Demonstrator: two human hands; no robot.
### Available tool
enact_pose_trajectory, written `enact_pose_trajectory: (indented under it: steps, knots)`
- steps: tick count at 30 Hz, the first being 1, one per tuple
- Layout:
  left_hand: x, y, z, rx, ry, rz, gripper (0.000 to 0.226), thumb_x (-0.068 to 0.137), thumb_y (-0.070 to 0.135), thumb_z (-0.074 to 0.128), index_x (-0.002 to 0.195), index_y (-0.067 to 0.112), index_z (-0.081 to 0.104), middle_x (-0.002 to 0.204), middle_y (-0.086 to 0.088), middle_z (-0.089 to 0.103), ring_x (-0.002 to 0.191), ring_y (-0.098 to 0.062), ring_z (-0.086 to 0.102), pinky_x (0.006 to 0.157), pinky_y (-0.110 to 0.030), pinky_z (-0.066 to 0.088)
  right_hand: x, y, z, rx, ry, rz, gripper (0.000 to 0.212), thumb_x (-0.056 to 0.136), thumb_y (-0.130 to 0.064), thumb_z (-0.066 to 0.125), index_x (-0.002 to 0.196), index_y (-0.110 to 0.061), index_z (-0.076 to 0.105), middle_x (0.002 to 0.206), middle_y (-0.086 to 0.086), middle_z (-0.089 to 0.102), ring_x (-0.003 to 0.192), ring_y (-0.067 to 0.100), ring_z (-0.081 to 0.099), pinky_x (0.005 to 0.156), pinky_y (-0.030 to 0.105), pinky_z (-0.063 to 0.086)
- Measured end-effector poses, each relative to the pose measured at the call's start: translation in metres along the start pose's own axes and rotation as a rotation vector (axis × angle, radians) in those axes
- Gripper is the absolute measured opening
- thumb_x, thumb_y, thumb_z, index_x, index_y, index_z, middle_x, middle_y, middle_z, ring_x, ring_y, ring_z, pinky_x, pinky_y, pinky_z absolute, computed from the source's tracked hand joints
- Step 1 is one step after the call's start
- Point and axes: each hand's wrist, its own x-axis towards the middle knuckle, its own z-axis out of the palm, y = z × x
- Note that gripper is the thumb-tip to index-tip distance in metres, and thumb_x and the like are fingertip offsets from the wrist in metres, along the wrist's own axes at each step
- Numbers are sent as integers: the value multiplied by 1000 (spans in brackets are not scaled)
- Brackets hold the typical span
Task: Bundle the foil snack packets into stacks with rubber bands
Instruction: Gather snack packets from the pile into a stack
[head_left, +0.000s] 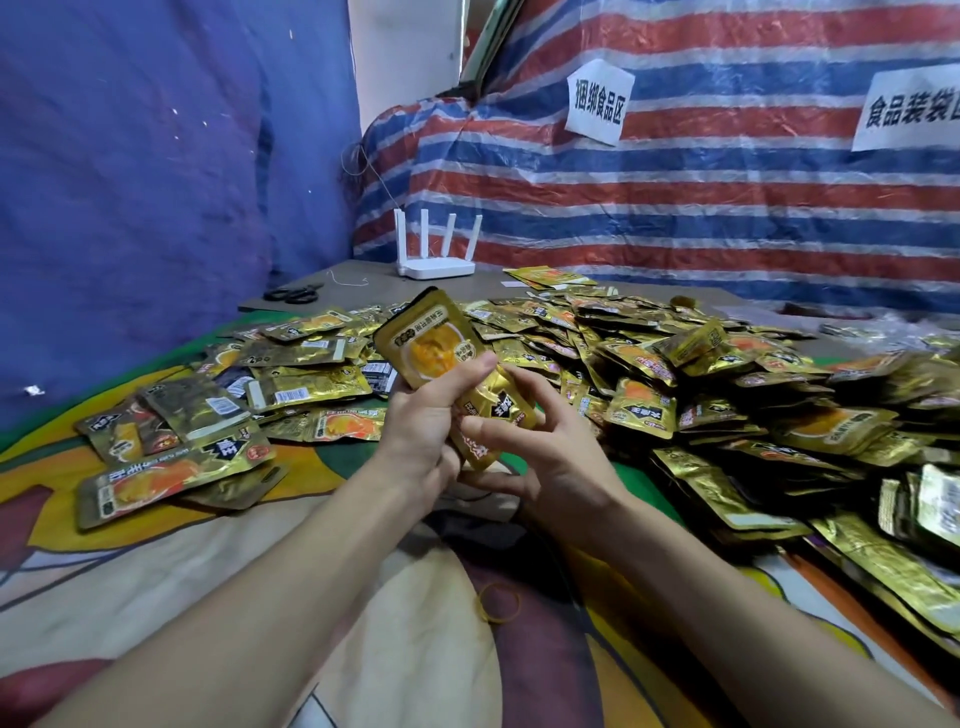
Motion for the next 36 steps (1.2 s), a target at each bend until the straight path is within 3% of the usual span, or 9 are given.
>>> enact_pose_trajectory:
  steps: [6, 10, 13, 16, 21, 26, 30, 33, 36]
  knots:
    - [-2, -2, -4, -14, -26, 30, 9, 62, 24, 83, 67, 24, 77, 77, -10, 74, 68, -32, 73, 61, -52, 61, 1, 14, 10, 39, 92, -55, 67, 61, -9, 88, 121, -25, 62, 107, 15, 74, 92, 32, 73, 84, 51, 59]
    - [-6, -4, 1, 25, 59, -17, 58, 65, 46, 78, 109, 9, 69, 103, -18, 74, 88, -36, 74, 74, -53, 61, -1, 18, 11, -139, 224, -113, 72, 61, -12, 94, 124, -19, 59, 110, 15, 74, 98, 36, 73, 90, 57, 58]
    - [-6, -3, 2, 81, 66, -58, 70, 67, 54, 74, 118, 6, 67, 109, -17, 74, 97, -33, 74, 83, -49, 60, -1, 15, 9, -175, 271, -112, 62, 69, -2, 90, 122, -16, 61, 104, 17, 74, 93, 37, 74, 83, 59, 59]
    - [2, 6, -7, 195, 30, -44, 59, 67, 43, 82, 112, 6, 71, 99, -11, 76, 89, -26, 74, 77, -40, 61, -1, 6, 2, -174, 269, -125, 58, 68, 8, 85, 115, -20, 65, 101, 16, 74, 92, 40, 73, 79, 56, 61]
    - [12, 15, -24, 413, 90, 16, 21, 65, 32, 88, 73, 16, 77, 72, -3, 76, 62, -20, 73, 50, -27, 53, -5, -5, -4, -151, 229, -82, 60, 65, 11, 86, 113, -21, 69, 99, 10, 72, 91, 35, 74, 76, 50, 63]
    - [8, 8, -19, 229, 115, -81, 61, 52, 32, 91, 102, 5, 69, 85, -13, 77, 68, -25, 74, 55, -32, 58, -7, -6, 0, -166, 342, -121, 55, 64, 5, 89, 107, -18, 63, 98, 14, 74, 92, 32, 74, 79, 44, 63]
    - [4, 3, -13, 175, 121, -123, 51, 56, 28, 88, 97, 2, 69, 75, -12, 75, 59, -21, 73, 47, -25, 54, -6, -7, 0, -173, 405, -107, 62, 58, -3, 94, 110, -14, 64, 101, 13, 75, 91, 31, 74, 85, 52, 60]
    - [1, 0, -13, 248, 66, -97, 45, 58, 28, 86, 94, 5, 73, 78, -12, 76, 62, -22, 73, 49, -25, 54, -6, -6, -3, -272, 421, -37, 62, 53, -17, 99, 105, -22, 66, 98, 6, 76, 90, 25, 75, 87, 47, 60]
    - [2, 1, -14, 285, 78, -46, 29, 61, 23, 87, 82, 8, 72, 77, -13, 75, 61, -22, 73, 48, -29, 57, -4, -11, -6, -247, 308, 122, 64, 52, -29, 100, 108, -19, 69, 95, 5, 79, 87, 25, 76, 89, 49, 60]
